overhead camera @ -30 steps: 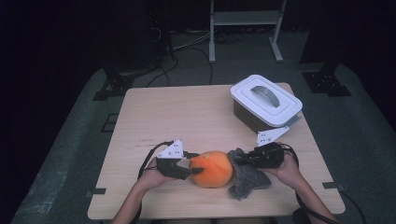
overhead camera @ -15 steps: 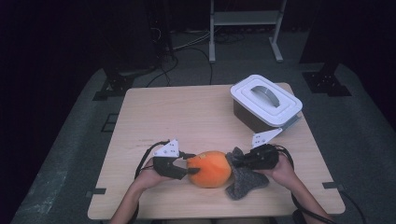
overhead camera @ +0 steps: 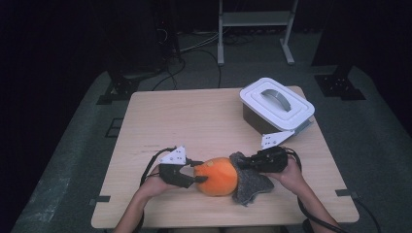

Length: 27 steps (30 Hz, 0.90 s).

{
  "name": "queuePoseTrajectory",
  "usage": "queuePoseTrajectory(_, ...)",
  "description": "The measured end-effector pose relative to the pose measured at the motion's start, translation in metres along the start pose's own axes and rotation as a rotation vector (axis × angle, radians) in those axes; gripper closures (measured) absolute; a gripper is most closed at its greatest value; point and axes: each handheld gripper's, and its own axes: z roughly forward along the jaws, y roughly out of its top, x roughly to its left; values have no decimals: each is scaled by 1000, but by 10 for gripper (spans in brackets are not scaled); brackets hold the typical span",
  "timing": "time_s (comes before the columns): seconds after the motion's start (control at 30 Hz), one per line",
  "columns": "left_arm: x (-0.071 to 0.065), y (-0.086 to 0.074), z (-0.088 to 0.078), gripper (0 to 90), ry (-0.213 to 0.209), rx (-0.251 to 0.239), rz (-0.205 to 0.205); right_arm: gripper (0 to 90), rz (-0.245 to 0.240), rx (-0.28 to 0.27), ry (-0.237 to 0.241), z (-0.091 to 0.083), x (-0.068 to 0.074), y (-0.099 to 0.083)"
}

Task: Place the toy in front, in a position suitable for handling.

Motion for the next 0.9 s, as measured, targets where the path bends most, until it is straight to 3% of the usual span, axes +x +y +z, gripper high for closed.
queuePoseTrajectory(0.07,0,-1,-1,457,-2,1,-3,810,17,4,14,1,-2,-3)
queuePoseTrajectory(0.27,2,-3,-3,448,-6,-8,-22,809,47,89,-21,1,-10,-20)
queuePoseTrajectory(0.37,3,-4,-3,443,-2,-9,-26,809,45,78,-32,-3,-9,-20)
queuePoseTrajectory(0.53,3,-2,0,438,-1,-18,-28,808,-15,-16,-6,-6,6,1)
queuePoseTrajectory(0.6,2,-2,0,437,1,-16,-21,807,-29,-1,-3,-1,8,3)
queuePoseTrajectory(0.7,2,-1,1,437,8,-14,-24,807,-1,9,7,1,3,-3)
queuePoseTrajectory(0.9,3,-1,1,439,12,-23,-43,806,32,74,-31,0,-5,-15)
